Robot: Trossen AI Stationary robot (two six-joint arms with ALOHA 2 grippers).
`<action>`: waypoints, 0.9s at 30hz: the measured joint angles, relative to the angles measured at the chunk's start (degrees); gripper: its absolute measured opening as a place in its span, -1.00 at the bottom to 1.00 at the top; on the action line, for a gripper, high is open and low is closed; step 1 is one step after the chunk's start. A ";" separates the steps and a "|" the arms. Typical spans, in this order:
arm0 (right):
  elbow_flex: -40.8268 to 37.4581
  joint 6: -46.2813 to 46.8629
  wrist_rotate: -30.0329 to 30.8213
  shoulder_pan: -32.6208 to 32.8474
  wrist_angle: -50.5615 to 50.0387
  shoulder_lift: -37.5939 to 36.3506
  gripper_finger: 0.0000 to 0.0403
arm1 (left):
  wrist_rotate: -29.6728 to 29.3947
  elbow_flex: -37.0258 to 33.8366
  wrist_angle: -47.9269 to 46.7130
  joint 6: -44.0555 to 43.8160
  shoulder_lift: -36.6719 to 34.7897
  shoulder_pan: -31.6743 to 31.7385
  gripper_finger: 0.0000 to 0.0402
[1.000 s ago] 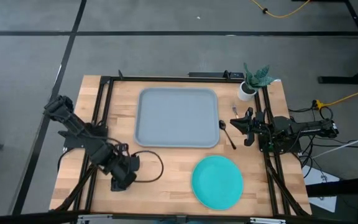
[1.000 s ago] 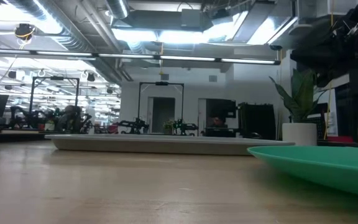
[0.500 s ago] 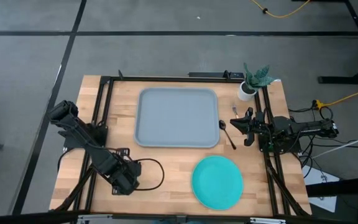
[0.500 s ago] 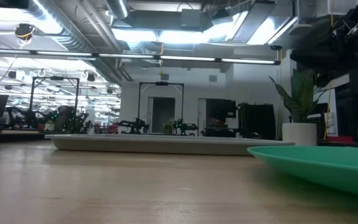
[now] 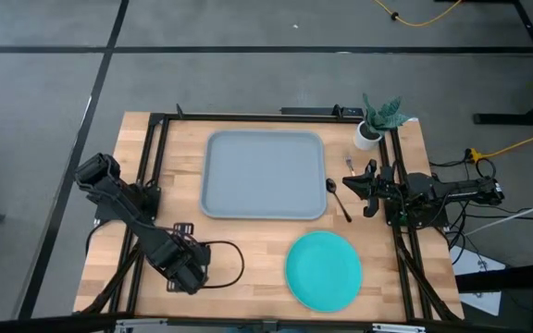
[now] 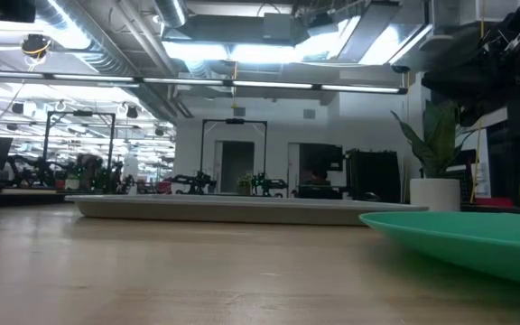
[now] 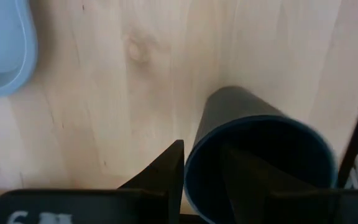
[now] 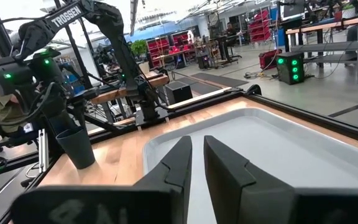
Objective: Pick and place plate/cup/fork/spoon on tray
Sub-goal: Put the black cup to the top left of the serving tray
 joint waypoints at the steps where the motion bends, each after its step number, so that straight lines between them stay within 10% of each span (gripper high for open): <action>1: 0.00 0.00 0.00 0.00 0.00 0.00 -0.76 | -0.11 -0.46 -0.04 0.00 0.00 -0.01 -0.51; 15: 0.00 -0.20 0.06 0.00 0.01 0.00 -0.76 | -1.19 -7.28 4.96 0.20 0.00 0.49 -0.51; 27: 0.00 -0.22 0.09 0.02 0.01 0.00 -0.76 | -18.83 -9.12 4.95 0.20 0.00 3.43 -0.57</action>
